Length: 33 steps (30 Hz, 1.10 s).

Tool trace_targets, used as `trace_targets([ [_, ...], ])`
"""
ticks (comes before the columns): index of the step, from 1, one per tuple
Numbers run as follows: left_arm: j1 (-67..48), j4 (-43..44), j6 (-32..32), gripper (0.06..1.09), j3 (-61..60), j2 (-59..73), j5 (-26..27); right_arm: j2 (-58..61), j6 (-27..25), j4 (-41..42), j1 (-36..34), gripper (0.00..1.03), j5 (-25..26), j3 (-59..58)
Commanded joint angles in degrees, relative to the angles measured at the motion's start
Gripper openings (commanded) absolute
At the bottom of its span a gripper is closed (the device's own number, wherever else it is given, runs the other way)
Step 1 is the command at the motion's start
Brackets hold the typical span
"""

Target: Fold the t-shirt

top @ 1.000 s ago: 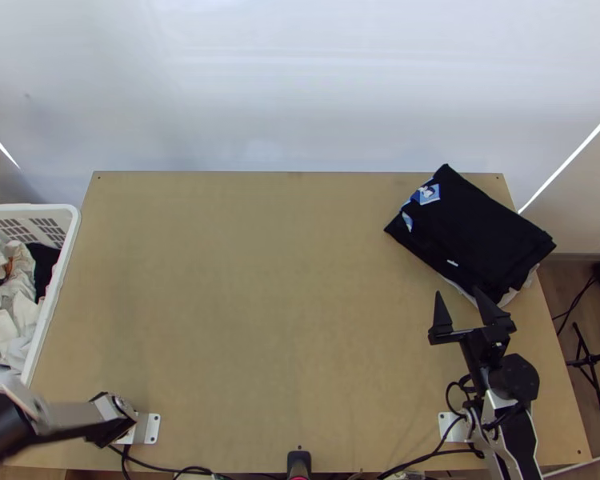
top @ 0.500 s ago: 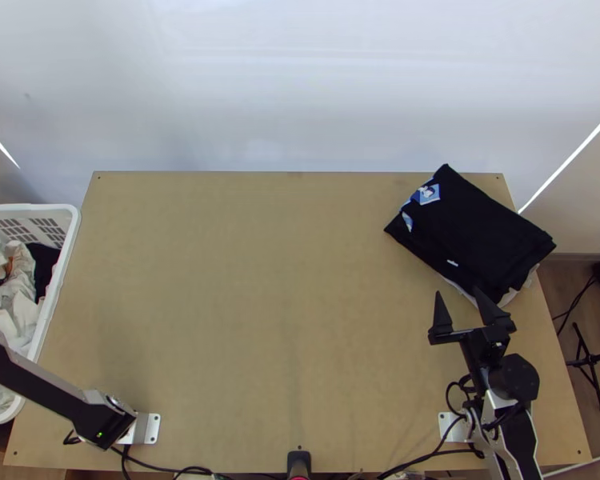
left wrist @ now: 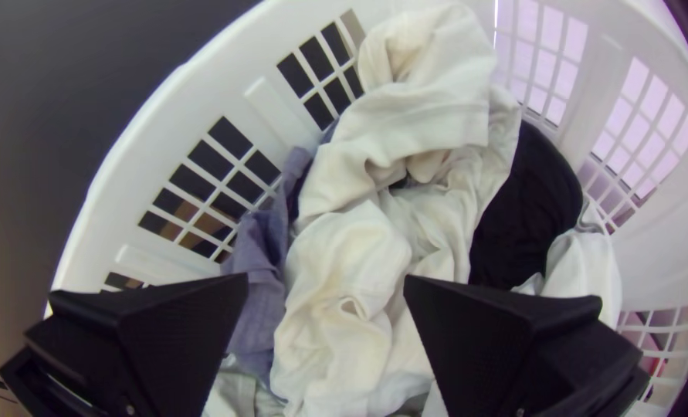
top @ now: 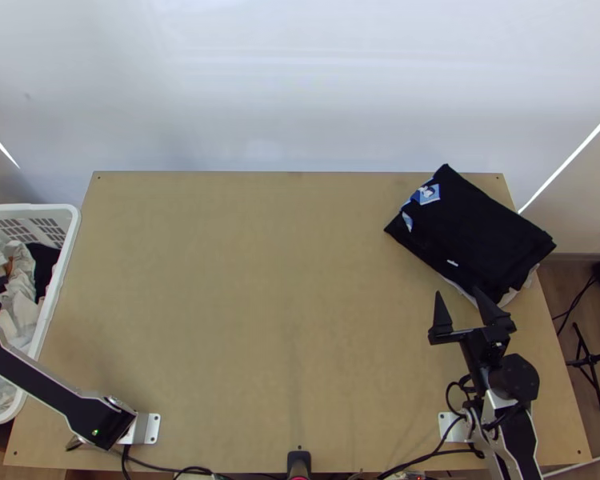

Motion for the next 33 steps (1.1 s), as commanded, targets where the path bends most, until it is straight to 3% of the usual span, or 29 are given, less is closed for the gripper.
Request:
trace_targets([
  [1,0.6,1.66,2.39,1.03,3.42,7.22,-1.26,0.01,-0.05,0.05,0.02,0.98,0.0,-0.01],
  [10,0.6,3.15,2.04,1.02,5.26,11.88,-1.7,0.01,0.04,0.05,0.02,0.98,0.0,0.08],
  [13,0.69,4.74,1.95,0.73,5.09,12.14,-1.61,0.01,0.04,-0.04,0.02,0.98,0.0,-0.01],
  [16,0.69,5.7,2.12,0.67,5.09,12.14,-1.52,0.01,0.04,-0.04,0.02,0.98,0.0,-0.01],
  [17,0.6,5.97,2.12,0.51,5.18,12.06,-1.35,0.01,0.04,-0.04,0.02,0.98,0.0,-0.01],
  [18,0.51,7.11,2.04,0.44,5.35,12.06,-0.91,0.01,0.04,-0.04,0.02,0.98,0.0,-0.01],
  [19,0.51,7.02,2.65,0.13,5.35,11.79,-0.56,0.01,0.04,0.05,0.02,0.98,0.0,-0.01],
  [25,-1.07,-3.52,-3.68,0.1,7.02,1.42,1.38,0.01,0.04,0.05,0.02,0.98,0.0,-0.01],
  [28,-1.24,-12.75,-9.3,0.1,10.36,-7.02,6.47,0.01,0.04,0.05,0.02,0.98,0.0,-0.01],
  [33,-2.21,-26.29,-14.31,0.1,18.98,-17.04,10.17,0.01,0.04,-0.04,0.02,0.98,0.0,-0.01],
])
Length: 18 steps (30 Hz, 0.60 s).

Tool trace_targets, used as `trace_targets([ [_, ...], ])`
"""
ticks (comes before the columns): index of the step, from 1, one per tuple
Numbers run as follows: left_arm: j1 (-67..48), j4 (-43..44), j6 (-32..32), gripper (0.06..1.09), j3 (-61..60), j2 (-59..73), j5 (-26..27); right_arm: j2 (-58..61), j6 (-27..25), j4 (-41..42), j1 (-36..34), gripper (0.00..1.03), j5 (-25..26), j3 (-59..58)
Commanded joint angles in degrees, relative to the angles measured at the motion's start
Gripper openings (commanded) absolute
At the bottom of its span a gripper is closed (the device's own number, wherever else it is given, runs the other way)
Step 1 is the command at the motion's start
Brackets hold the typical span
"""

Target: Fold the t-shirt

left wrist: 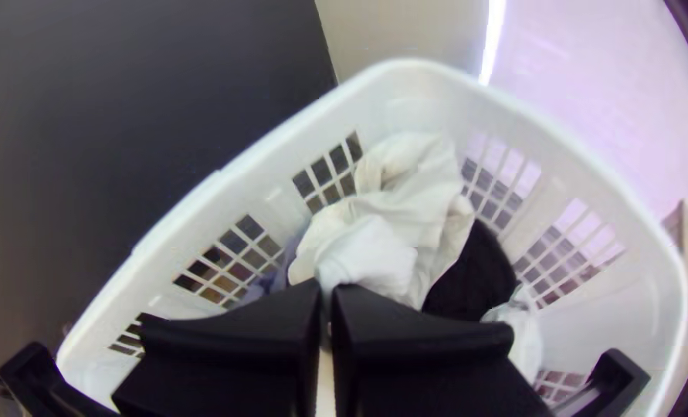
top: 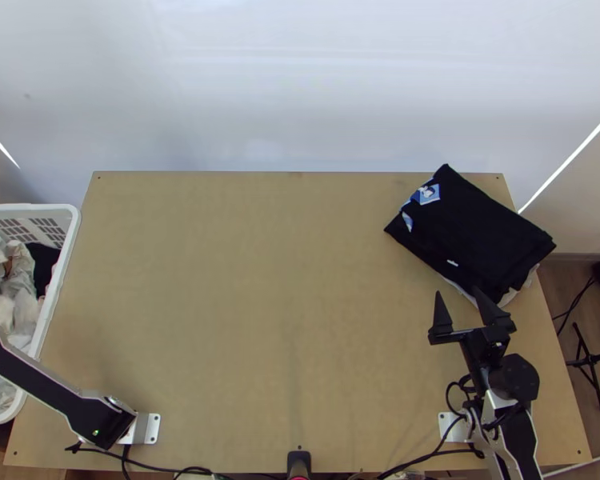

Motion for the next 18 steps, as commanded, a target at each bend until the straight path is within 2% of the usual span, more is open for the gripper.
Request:
trace_targets([
  [1,-1.71,-16.46,-6.73,0.1,9.61,-14.23,5.88,0.01,0.01,0.05,0.02,0.98,0.0,-0.01],
  [5,-5.84,-24.46,-6.99,0.1,15.58,-20.47,6.06,0.01,-0.07,-0.04,0.02,0.98,0.0,-0.01],
  [9,-12.43,-29.91,-7.87,0.1,15.93,-29.08,6.76,0.01,0.01,-0.04,0.02,0.98,0.0,-0.01],
  [18,-37.57,-40.81,-14.11,0.1,15.32,-40.59,5.88,0.01,-0.07,0.05,0.02,0.98,0.0,-0.01],
])
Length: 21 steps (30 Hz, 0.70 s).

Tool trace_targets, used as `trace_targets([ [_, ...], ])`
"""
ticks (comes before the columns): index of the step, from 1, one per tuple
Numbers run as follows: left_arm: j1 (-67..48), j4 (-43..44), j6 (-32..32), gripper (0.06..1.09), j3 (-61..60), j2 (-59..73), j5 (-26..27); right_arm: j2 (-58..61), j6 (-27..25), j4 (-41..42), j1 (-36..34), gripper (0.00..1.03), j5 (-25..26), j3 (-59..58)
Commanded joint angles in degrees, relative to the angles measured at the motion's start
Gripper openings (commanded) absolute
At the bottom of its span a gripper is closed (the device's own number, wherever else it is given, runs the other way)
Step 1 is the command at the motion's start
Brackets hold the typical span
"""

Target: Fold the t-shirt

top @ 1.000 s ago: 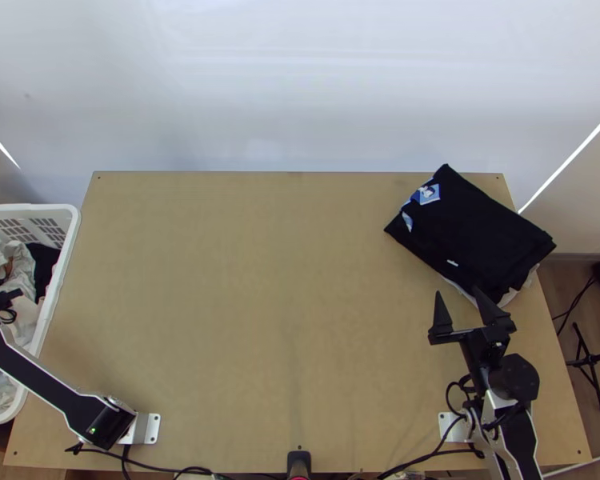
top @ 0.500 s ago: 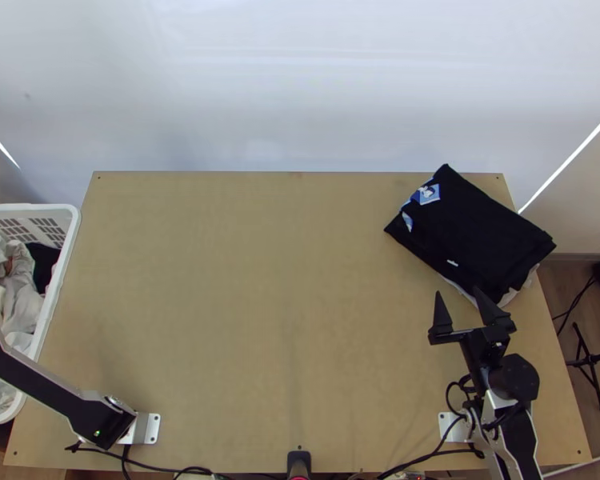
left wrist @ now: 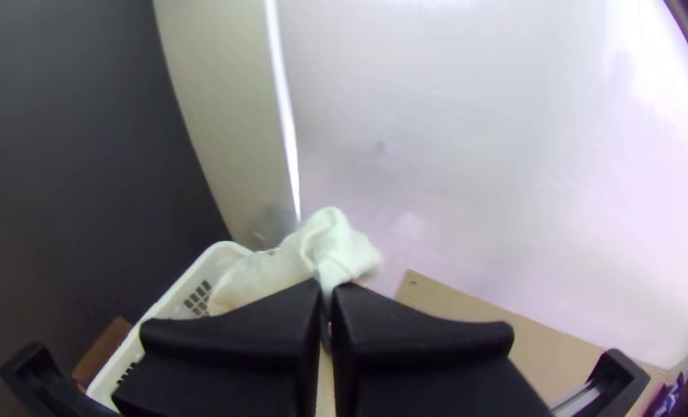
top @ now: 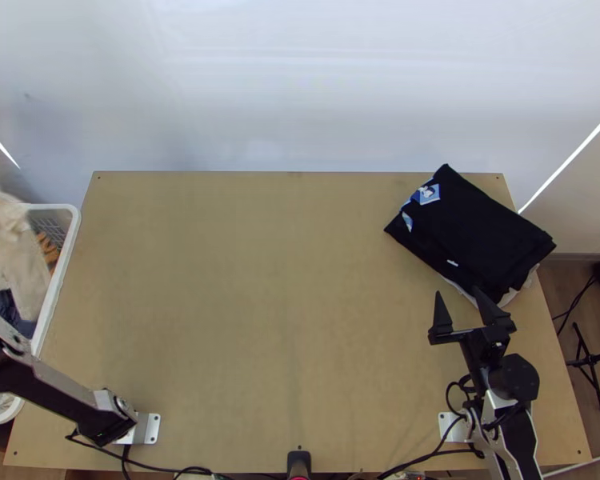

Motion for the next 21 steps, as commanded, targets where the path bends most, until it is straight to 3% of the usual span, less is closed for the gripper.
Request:
trace_targets([
  [1,-20.19,-8.14,-5.51,0.1,0.72,-8.6,-1.33,0.01,0.01,-0.04,0.02,0.98,0.0,0.01],
  [9,-52.18,-9.37,-9.37,0.1,-0.34,-11.06,-12.85,0.01,0.01,-0.04,0.02,0.98,0.0,0.01],
  [15,-72.66,-3.92,-10.43,0.1,-11.76,-11.5,-22.34,0.01,0.01,0.05,0.02,0.98,0.0,0.01],
  [21,-85.67,6.01,-12.45,0.1,-24.94,-9.21,-23.83,0.01,0.01,0.05,0.02,0.98,0.0,0.01],
])
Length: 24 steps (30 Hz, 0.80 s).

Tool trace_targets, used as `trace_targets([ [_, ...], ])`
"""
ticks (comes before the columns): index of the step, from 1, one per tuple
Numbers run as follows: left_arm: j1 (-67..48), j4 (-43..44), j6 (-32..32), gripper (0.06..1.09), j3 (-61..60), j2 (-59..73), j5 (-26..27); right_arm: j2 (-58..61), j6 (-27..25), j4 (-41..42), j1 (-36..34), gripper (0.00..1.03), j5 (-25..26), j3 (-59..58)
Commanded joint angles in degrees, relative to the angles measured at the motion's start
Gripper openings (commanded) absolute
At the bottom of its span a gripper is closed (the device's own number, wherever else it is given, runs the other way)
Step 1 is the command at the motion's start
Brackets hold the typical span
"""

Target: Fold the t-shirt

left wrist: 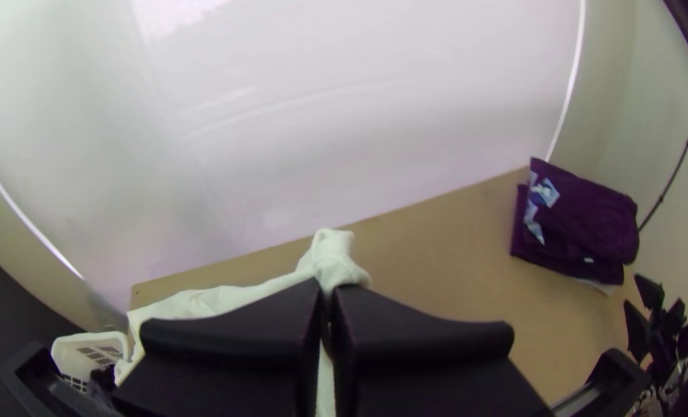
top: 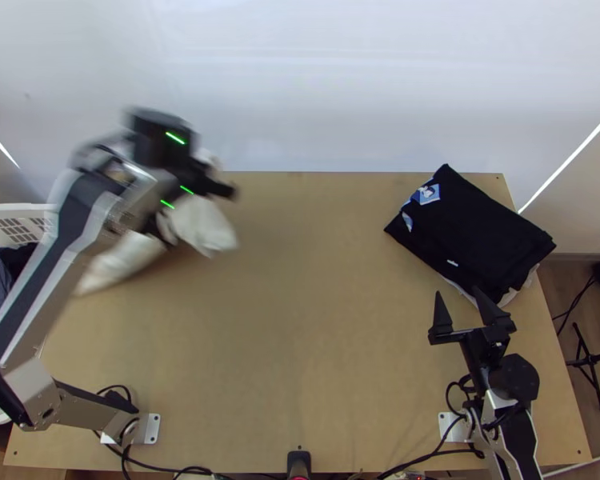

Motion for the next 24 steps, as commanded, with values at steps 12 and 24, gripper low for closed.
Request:
trace_targets([
  [12,-35.83,16.35,-10.64,0.1,-10.25,12.24,-2.27,0.01,0.01,0.05,0.02,0.98,0.02,-0.01],
  [24,-39.69,15.39,-12.57,1.04,-6.38,9.96,5.64,0.01,0.01,-0.04,0.02,0.98,0.02,-0.01],
])
